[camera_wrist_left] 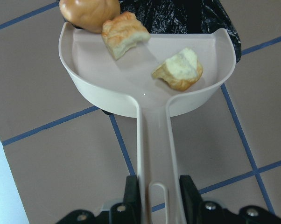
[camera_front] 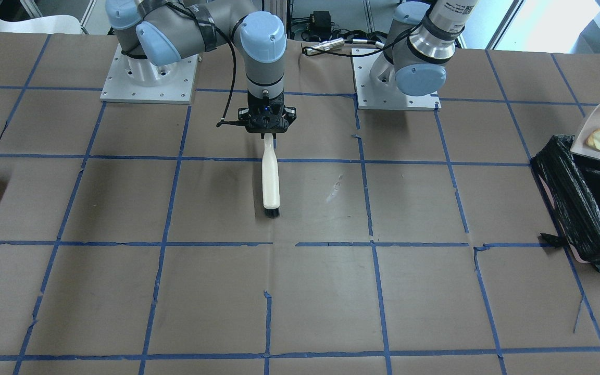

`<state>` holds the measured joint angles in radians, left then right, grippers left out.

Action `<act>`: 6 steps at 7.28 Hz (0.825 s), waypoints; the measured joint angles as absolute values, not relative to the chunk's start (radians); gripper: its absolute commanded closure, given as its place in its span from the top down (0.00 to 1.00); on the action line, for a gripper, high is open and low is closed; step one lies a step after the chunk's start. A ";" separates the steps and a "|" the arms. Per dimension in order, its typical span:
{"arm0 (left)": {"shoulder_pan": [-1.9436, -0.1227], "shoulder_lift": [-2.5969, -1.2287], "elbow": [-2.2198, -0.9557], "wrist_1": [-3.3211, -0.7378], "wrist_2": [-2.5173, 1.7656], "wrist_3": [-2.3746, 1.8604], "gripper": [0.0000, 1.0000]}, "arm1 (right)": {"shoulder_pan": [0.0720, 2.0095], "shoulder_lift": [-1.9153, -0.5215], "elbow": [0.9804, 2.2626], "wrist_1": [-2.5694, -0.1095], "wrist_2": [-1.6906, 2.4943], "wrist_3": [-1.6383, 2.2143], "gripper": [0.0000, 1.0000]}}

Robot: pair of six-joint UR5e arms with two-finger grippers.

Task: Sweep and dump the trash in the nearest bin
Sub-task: 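Tilt the white dustpan over the black bin with the left gripper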

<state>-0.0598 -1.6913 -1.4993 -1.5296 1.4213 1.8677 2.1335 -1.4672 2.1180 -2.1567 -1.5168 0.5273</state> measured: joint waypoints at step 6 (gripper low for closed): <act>-0.136 -1.685 -1.430 -1.503 1.542 1.868 0.03 | 2.136 -1.458 2.113 -2.157 -1.520 0.529 1.00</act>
<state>-0.1358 -1.6855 -1.4305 -1.5026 1.5418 1.8681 2.1361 -1.4582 2.1134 -2.1567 -1.5201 0.5287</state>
